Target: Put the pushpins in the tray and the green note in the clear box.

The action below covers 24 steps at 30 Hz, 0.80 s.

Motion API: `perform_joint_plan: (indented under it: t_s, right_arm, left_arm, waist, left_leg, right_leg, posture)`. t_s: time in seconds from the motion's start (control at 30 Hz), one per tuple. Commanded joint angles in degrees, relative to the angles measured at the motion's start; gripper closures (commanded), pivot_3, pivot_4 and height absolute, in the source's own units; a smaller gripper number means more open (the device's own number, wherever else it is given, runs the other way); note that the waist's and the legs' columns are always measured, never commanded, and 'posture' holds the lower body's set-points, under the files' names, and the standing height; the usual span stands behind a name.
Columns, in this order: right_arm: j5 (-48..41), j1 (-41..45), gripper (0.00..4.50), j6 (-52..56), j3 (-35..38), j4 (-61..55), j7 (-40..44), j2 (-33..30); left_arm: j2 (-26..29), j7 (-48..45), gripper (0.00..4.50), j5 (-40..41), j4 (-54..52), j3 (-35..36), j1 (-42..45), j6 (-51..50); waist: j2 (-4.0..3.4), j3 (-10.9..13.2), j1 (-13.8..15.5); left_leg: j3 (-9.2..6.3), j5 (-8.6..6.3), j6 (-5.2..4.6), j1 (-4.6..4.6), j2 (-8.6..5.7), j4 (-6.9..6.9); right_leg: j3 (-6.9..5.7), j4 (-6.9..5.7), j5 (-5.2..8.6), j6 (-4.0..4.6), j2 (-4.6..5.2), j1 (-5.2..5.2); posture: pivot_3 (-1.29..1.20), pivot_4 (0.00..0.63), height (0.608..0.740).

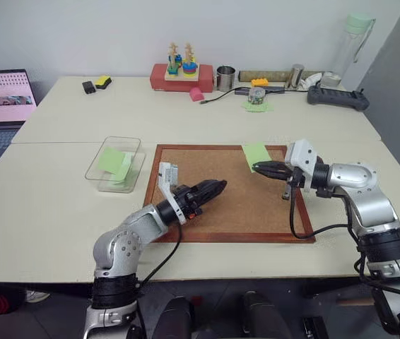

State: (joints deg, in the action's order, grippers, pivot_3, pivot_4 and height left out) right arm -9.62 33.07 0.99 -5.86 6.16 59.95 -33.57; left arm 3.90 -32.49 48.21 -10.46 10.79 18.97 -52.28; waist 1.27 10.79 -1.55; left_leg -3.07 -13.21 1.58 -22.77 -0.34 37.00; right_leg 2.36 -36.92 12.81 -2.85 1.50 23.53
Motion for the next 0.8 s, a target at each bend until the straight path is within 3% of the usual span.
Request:
perform_joint_plan:
  t_s: [0.03, 0.2, 0.63, 0.8]
  right_arm:
    - [-0.59, 1.22, 4.50, -2.62, 0.18, -4.28, 0.87, -0.40]
    - [-0.85, 0.95, 4.50, -2.29, -0.46, -7.34, 1.40, -0.29]
    - [-0.65, 0.03, 4.50, -2.79, -2.23, -11.47, 2.10, -0.99]
    - [-0.31, 0.15, 4.50, -3.44, -2.59, -11.47, 2.36, -1.01]
  left_arm:
    - [-2.78, 3.49, 1.34, 5.22, 0.40, 1.54, 3.38, -0.70]
    - [-4.40, 4.43, 0.48, 6.58, 3.24, 0.98, 6.34, -0.14]
    - [-7.37, 4.95, 0.48, 8.60, 8.21, 1.72, 10.00, 2.68]
    - [-7.45, 5.14, 1.39, 10.86, 7.83, 2.57, 10.13, 2.37]
  waist:
    - [0.00, 0.00, -0.09]
    - [0.00, 0.00, -0.25]
    - [0.00, 0.00, -0.14]
    - [0.00, 0.00, -0.19]
  left_leg:
    - [0.02, 0.00, 0.00, 0.00, -0.01, 0.00]
    - [0.02, 0.00, 0.00, 0.00, 0.01, -0.07]
    - [0.01, 0.00, 0.01, -0.02, 0.00, -0.05]
    - [0.01, 0.00, 0.01, -0.01, 0.01, -0.06]
  right_leg:
    - [0.01, 0.00, 0.00, 0.00, 0.00, 0.00]
    - [0.03, 0.05, 0.01, 0.02, -0.04, 0.03]
    - [0.03, 0.04, 0.02, 0.04, -0.05, 0.03]
    - [0.02, 0.04, 0.02, 0.04, -0.05, 0.03]
  posture:
    - [0.00, 0.150, 0.740]
    - [0.00, 0.150, 0.740]
    - [0.00, 0.150, 0.740]
    - [0.00, 0.150, 0.740]
